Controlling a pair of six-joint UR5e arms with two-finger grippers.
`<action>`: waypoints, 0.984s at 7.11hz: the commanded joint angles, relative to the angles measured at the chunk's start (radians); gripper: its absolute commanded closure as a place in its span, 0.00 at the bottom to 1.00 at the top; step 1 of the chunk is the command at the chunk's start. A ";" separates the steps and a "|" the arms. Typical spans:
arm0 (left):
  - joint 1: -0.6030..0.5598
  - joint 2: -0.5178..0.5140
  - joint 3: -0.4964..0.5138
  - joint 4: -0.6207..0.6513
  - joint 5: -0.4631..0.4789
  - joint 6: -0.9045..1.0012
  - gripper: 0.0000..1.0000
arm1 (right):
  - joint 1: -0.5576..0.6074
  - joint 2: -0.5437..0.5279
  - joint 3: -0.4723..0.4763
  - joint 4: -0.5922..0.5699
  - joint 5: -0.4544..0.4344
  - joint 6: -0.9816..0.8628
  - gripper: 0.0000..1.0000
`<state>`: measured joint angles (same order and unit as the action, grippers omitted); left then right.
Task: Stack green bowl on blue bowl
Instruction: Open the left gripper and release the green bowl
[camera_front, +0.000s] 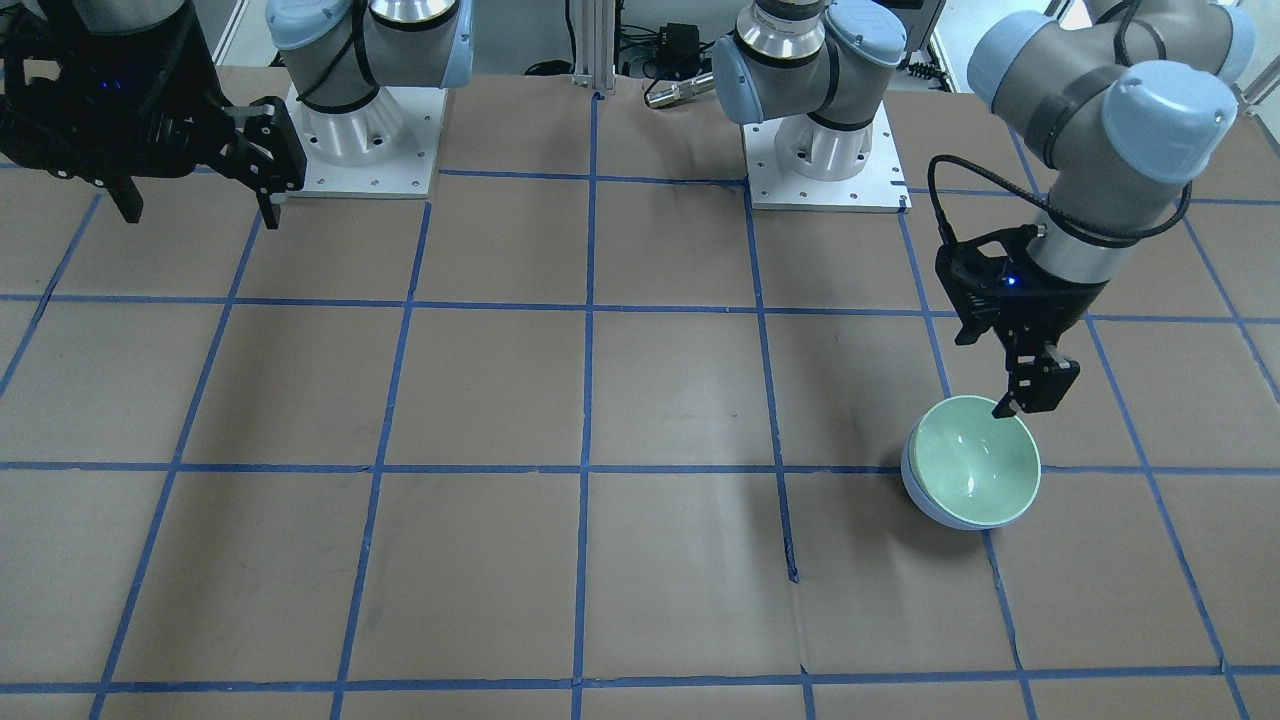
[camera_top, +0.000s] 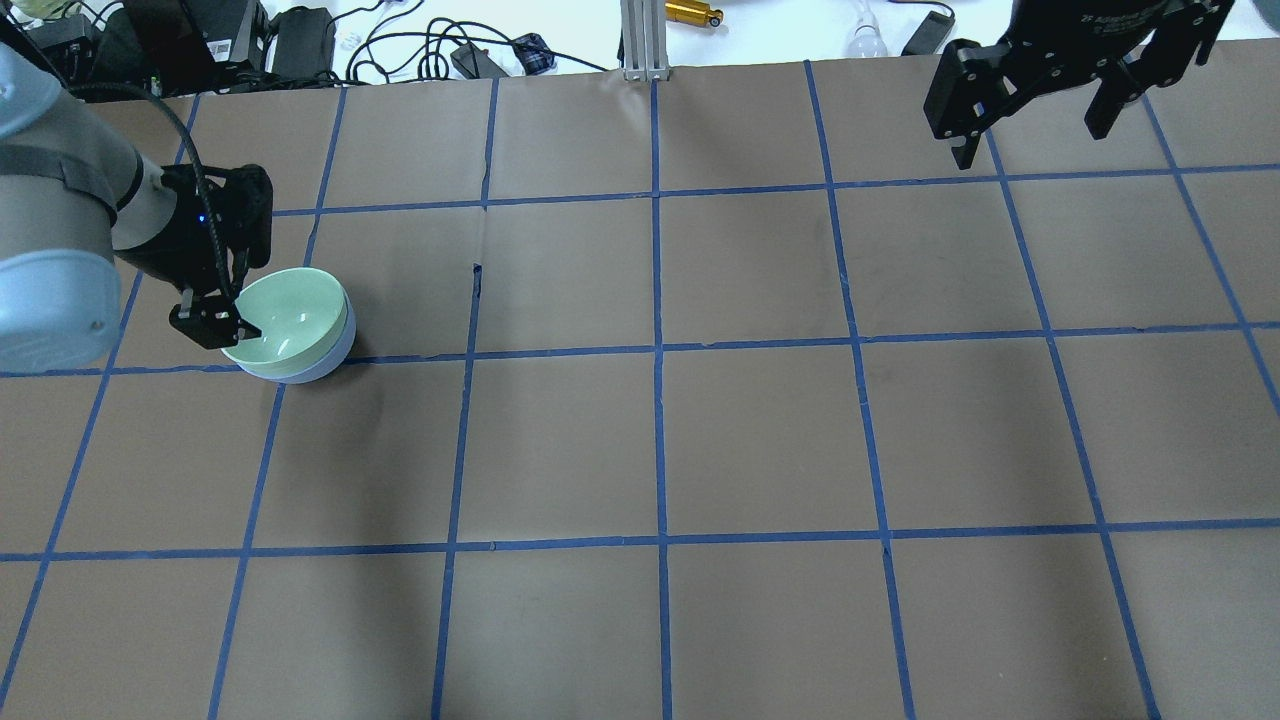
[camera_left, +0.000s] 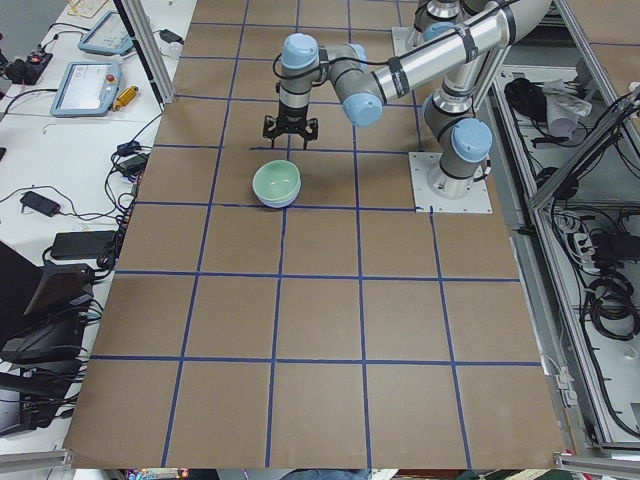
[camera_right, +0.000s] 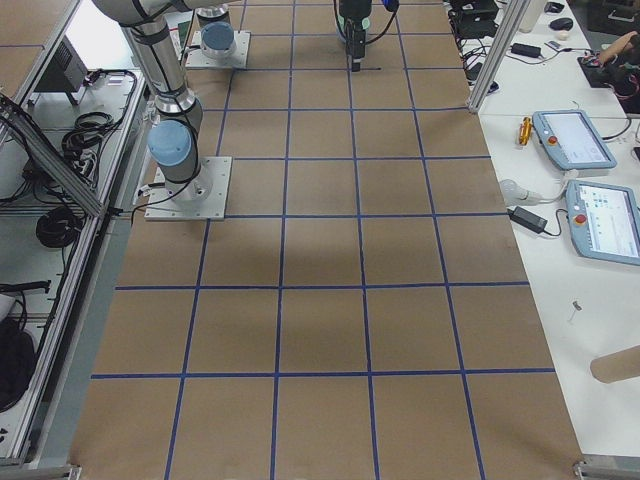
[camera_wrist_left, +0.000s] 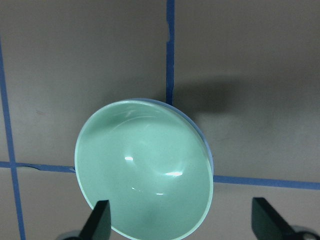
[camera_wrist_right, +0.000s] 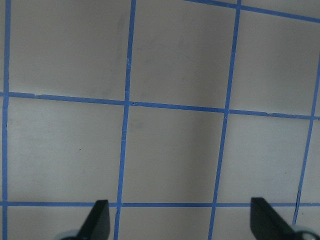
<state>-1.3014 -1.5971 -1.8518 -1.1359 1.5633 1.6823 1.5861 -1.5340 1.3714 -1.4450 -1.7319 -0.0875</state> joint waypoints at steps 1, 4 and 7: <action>-0.091 0.022 0.136 -0.181 -0.003 -0.296 0.00 | 0.000 0.000 0.000 0.000 0.000 0.000 0.00; -0.152 0.042 0.172 -0.254 -0.008 -0.568 0.00 | 0.000 0.000 0.000 0.000 0.000 0.000 0.00; -0.180 0.063 0.174 -0.297 -0.005 -0.929 0.00 | 0.000 0.000 0.000 0.000 0.000 0.000 0.00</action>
<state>-1.4741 -1.5411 -1.6796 -1.4151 1.5620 0.9194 1.5861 -1.5340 1.3714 -1.4450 -1.7319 -0.0875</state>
